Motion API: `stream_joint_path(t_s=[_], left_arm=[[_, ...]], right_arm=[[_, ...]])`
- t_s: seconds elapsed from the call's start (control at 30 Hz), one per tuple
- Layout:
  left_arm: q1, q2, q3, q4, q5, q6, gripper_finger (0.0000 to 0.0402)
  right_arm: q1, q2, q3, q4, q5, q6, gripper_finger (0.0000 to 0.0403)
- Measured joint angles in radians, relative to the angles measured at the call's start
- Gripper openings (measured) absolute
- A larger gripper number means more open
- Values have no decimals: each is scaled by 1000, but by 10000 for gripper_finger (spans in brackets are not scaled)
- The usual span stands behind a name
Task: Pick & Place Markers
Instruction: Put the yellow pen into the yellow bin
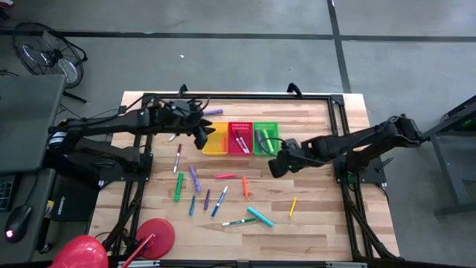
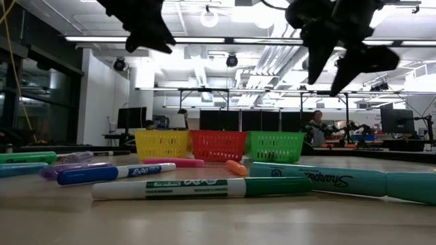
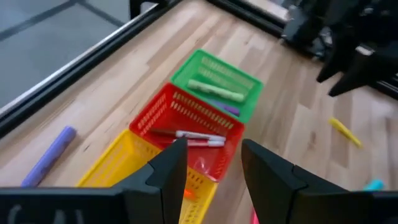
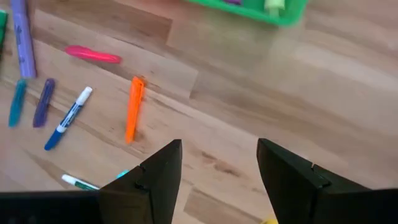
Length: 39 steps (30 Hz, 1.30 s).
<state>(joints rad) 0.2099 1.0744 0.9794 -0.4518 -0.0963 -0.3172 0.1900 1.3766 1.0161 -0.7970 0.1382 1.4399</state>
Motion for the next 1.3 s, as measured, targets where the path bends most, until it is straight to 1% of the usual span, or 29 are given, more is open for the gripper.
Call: stream_joint_path(t_s=[0.17, 0.23, 0.37, 0.47, 0.63, 0.83, 1.07, 1.3], left_arm=[[-60, -86, -55, 16, -19, 7, 149], [-87, -125, -90, 32, -41, 4, 149], [-135, -212, -167, 81, -53, -20, 149], [-167, -278, -221, 115, -56, -35, 149], [-212, -351, -267, 119, -107, -58, 149], [-253, -401, -288, 104, -126, -59, 149], [-263, -406, -290, 78, -133, -57, 149], [-263, -406, -289, 82, -133, -54, 149]], right_arm=[[86, 3, 0, -59, 16, 192, 197], [121, 3, 0, -84, 16, 270, 197], [188, 13, 0, -106, 4, 391, 197], [227, 41, 0, -106, -32, 457, 197], [276, 114, 0, -106, -124, 547, 197], [321, 192, 0, -76, -215, 633, 197], [350, 260, 0, -4, -244, 695, 197], [345, 344, 0, 10, -251, 700, 197]])
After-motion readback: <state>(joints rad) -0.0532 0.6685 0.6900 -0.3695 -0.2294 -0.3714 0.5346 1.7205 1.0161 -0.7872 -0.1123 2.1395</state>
